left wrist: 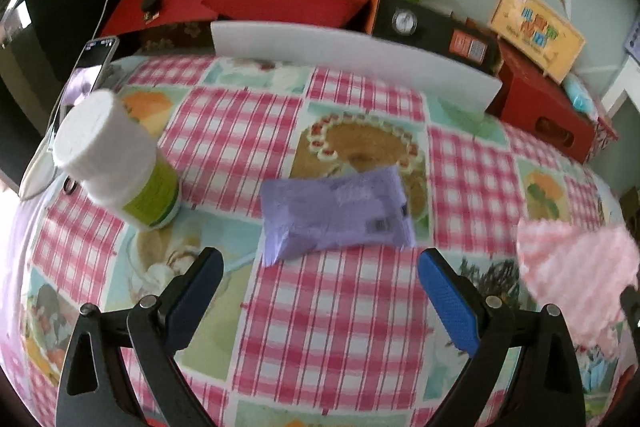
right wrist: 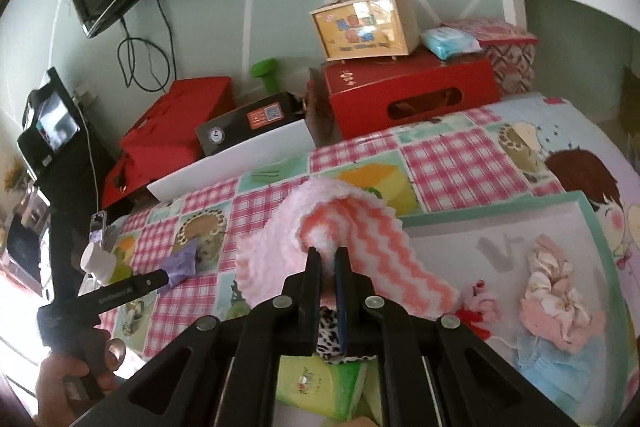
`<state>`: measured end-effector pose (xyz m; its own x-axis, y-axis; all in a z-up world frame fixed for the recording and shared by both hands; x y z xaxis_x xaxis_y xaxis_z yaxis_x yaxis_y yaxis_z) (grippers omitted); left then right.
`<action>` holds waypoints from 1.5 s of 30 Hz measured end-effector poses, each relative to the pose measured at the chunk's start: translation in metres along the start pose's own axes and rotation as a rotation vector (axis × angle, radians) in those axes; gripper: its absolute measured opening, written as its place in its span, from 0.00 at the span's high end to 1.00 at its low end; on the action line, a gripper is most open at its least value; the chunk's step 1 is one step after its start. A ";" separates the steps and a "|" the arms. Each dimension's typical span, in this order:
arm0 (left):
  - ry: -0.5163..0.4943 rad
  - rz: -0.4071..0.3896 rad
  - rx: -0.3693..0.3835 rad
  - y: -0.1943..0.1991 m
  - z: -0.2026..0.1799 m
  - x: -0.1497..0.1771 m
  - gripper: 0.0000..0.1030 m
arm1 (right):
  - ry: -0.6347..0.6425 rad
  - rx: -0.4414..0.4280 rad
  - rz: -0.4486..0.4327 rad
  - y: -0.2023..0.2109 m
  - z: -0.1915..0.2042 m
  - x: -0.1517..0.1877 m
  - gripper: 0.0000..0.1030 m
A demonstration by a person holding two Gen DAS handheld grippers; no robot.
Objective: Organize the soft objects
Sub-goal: 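Pinch the pink zigzag cloth with the right gripper and lift it, then hold the cloth up with right gripper while left gripper grasps the lavender packet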
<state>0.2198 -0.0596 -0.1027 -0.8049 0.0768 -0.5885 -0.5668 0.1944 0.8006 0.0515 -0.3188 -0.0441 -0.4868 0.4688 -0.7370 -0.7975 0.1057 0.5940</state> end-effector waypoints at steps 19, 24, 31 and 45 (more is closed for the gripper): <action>0.163 0.054 -0.160 -0.044 0.035 -0.011 0.05 | 0.008 -0.009 0.017 -0.004 -0.001 0.002 0.93; 0.164 0.086 -0.146 -0.045 0.032 -0.001 0.05 | 0.009 -0.006 0.016 -0.004 -0.001 0.002 0.93; 0.157 0.130 -0.116 -0.040 0.020 0.015 0.05 | 0.003 -0.004 0.019 -0.003 -0.003 0.002 0.93; 0.091 0.197 -0.133 -0.025 0.007 0.046 0.05 | -0.007 -0.003 0.023 -0.003 -0.004 0.003 0.93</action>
<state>0.1982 -0.0544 -0.1511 -0.9114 0.0106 -0.4114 -0.4104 0.0532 0.9104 0.0514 -0.3217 -0.0493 -0.5028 0.4774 -0.7206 -0.7871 0.0918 0.6100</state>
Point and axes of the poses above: each gripper's, at about its wrist camera, not at the fingertips, and y roughly against the way its jaws point, z to its left, x to its underside, the point moved 3 cm from there along -y, roughly the way its jaws point, and after that the axes turned 5 degrees about -z, right-handed, at the moved point
